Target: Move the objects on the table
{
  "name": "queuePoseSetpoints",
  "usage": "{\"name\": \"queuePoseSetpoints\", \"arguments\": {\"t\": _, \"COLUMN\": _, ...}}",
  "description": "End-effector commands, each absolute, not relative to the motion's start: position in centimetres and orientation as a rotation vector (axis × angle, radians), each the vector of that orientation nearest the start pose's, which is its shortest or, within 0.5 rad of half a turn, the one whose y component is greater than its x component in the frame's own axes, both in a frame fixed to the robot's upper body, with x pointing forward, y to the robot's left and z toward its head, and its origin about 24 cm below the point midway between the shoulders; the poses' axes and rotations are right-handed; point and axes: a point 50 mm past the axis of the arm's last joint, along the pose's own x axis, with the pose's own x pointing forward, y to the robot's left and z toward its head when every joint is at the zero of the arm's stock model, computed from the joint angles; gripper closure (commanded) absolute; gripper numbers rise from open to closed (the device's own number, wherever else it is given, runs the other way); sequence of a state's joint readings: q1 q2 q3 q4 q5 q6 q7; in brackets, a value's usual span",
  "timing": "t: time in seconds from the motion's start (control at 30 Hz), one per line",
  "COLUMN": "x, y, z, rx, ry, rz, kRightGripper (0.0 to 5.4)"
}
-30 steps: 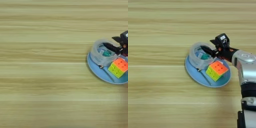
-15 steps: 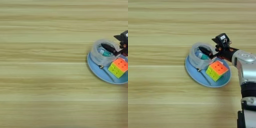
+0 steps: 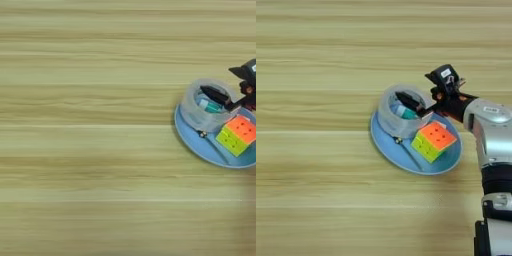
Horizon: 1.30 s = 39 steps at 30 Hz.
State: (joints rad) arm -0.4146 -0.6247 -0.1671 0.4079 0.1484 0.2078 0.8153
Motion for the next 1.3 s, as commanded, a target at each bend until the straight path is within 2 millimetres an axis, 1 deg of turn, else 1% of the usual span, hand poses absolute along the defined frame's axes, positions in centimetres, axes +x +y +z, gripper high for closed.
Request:
{"name": "queuePoseSetpoints", "arguments": {"t": 0.03, "x": 32.1, "y": -28.6, "z": 15.1, "rx": -0.354, "ry": 0.090, "rz": 0.456, "kRightGripper": 0.02}}
{"name": "queuePoseSetpoints", "arguments": {"t": 0.63, "x": 32.2, "y": -28.3, "z": 15.7, "rx": -0.347, "ry": 0.062, "rz": 0.471, "kRightGripper": 0.02}}
{"name": "queuePoseSetpoints", "arguments": {"t": 0.83, "x": 32.0, "y": -27.9, "z": 16.6, "rx": -0.311, "ry": 0.026, "rz": 0.491, "kRightGripper": 0.02}}
{"name": "queuePoseSetpoints", "arguments": {"t": 1.03, "x": 31.9, "y": -28.2, "z": 15.5, "rx": -0.320, "ry": 0.087, "rz": 0.490, "kRightGripper": 0.02}}
{"name": "queuePoseSetpoints", "arguments": {"t": 1.3, "x": 31.9, "y": -28.4, "z": 14.6, "rx": -0.326, "ry": 0.127, "rz": 0.495, "kRightGripper": 0.02}}
